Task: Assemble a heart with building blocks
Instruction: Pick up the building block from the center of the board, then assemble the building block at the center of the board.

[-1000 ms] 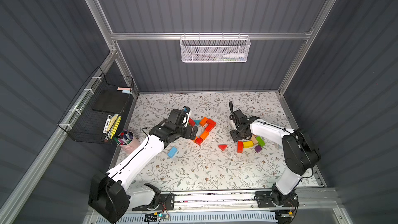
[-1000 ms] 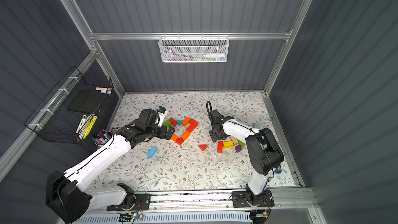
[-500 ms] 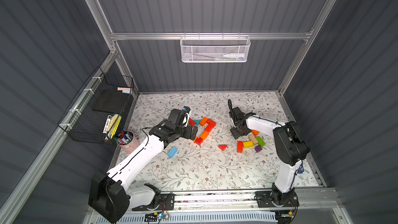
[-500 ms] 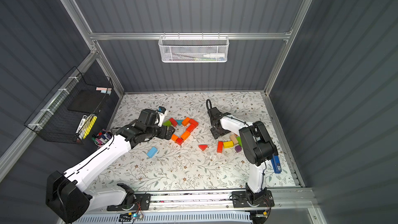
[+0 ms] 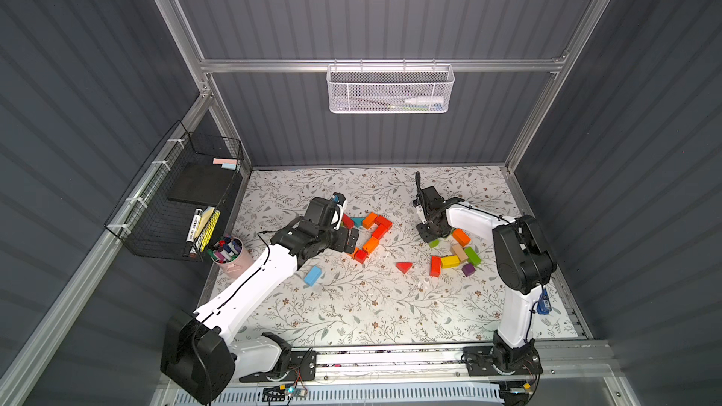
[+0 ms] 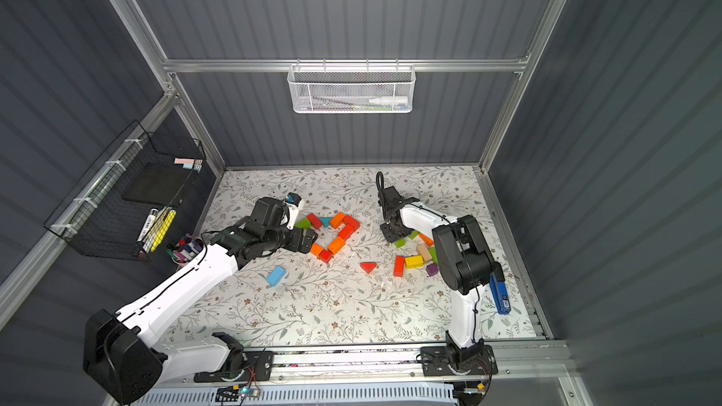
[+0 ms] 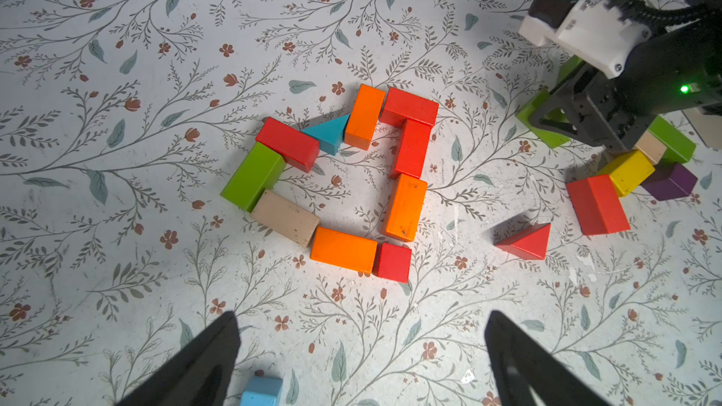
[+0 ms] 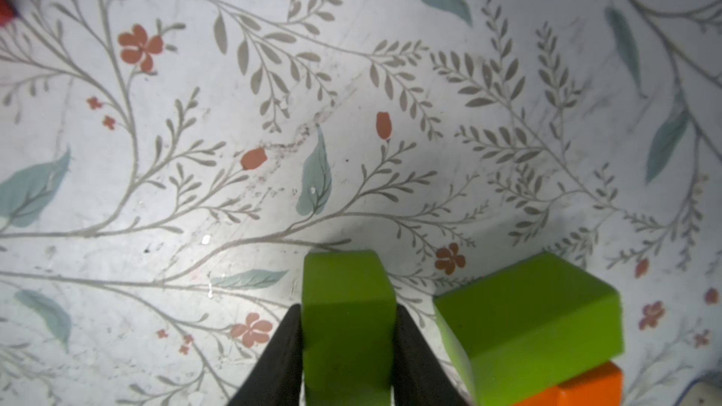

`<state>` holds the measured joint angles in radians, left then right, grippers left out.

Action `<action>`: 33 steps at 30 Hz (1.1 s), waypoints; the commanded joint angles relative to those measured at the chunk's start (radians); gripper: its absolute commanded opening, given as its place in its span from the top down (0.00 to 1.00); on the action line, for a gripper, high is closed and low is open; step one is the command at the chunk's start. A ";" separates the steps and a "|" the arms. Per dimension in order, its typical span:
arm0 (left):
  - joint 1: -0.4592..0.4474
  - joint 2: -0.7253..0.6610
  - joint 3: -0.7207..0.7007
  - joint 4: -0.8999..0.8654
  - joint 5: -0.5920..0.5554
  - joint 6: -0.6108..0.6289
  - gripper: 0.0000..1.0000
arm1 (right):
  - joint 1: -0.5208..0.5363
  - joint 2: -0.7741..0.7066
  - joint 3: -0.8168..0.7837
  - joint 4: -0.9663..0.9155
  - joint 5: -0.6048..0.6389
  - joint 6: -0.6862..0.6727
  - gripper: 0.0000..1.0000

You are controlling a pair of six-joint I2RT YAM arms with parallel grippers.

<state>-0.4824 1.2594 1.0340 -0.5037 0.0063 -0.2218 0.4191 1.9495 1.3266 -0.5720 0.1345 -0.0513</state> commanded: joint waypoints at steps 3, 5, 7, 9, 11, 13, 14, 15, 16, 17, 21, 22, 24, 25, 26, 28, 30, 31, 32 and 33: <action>0.007 0.004 -0.008 -0.018 0.007 -0.011 0.01 | 0.002 -0.043 -0.032 -0.002 -0.033 0.001 0.69; 0.007 0.003 -0.008 -0.017 0.006 -0.012 0.01 | 0.009 -0.086 -0.064 0.012 -0.019 0.000 0.69; 0.007 0.006 -0.009 -0.015 0.006 -0.014 0.01 | 0.024 -0.130 -0.080 0.005 0.006 -0.004 0.69; 0.007 0.009 -0.007 -0.016 0.006 -0.014 0.01 | 0.048 -0.178 -0.093 0.002 0.012 -0.005 0.69; 0.007 0.009 -0.003 -0.017 0.008 -0.016 0.01 | 0.083 -0.218 -0.102 -0.013 0.004 -0.005 0.69; 0.007 0.009 0.000 -0.022 -0.002 -0.017 0.01 | 0.123 -0.250 -0.111 -0.026 -0.001 -0.007 0.69; 0.007 0.008 0.001 -0.027 -0.022 -0.024 0.01 | 0.146 -0.267 -0.120 -0.031 -0.012 -0.011 0.69; 0.009 0.008 0.004 -0.035 -0.050 -0.034 0.01 | 0.167 -0.281 -0.129 -0.031 -0.027 -0.014 0.69; 0.020 0.011 0.005 -0.049 -0.078 -0.044 0.01 | 0.193 -0.294 -0.142 -0.023 -0.053 -0.021 0.69; 0.034 0.016 0.010 -0.063 -0.096 -0.056 0.01 | 0.219 -0.307 -0.155 -0.015 -0.073 -0.027 0.69; 0.103 0.019 0.014 -0.077 -0.100 -0.078 0.01 | 0.295 -0.321 -0.167 0.004 -0.133 -0.041 0.69; 0.117 0.018 0.017 -0.079 -0.099 -0.077 0.01 | 0.312 -0.316 -0.160 -0.001 -0.144 -0.047 0.69; 0.143 0.014 0.021 -0.084 -0.114 -0.082 0.01 | 0.344 -0.302 -0.148 -0.009 -0.147 -0.066 0.68; 0.161 0.011 0.020 -0.088 -0.119 -0.087 0.01 | 0.359 -0.293 -0.143 -0.010 -0.142 -0.074 0.68; 0.180 0.008 0.018 -0.089 -0.119 -0.094 0.01 | 0.373 -0.284 -0.136 -0.014 -0.141 -0.084 0.68; 0.214 0.002 0.013 -0.084 -0.095 -0.102 0.01 | 0.393 -0.263 -0.121 -0.024 -0.139 -0.102 0.69; 0.224 -0.001 0.011 -0.078 -0.083 -0.105 0.01 | 0.407 -0.238 -0.101 -0.039 -0.135 -0.121 0.69; 0.226 -0.002 0.012 -0.076 -0.079 -0.104 0.01 | 0.413 -0.224 -0.091 -0.049 -0.131 -0.132 0.70; 0.228 -0.002 0.011 -0.076 -0.077 -0.103 0.01 | 0.420 -0.211 -0.082 -0.049 -0.121 -0.139 0.70; 0.228 -0.003 0.011 -0.076 -0.074 -0.104 0.01 | 0.425 -0.200 -0.077 -0.049 -0.111 -0.149 0.70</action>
<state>-0.2573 1.2743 1.0340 -0.5602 -0.0872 -0.3096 0.8326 1.7275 1.2152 -0.5892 0.0074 -0.1398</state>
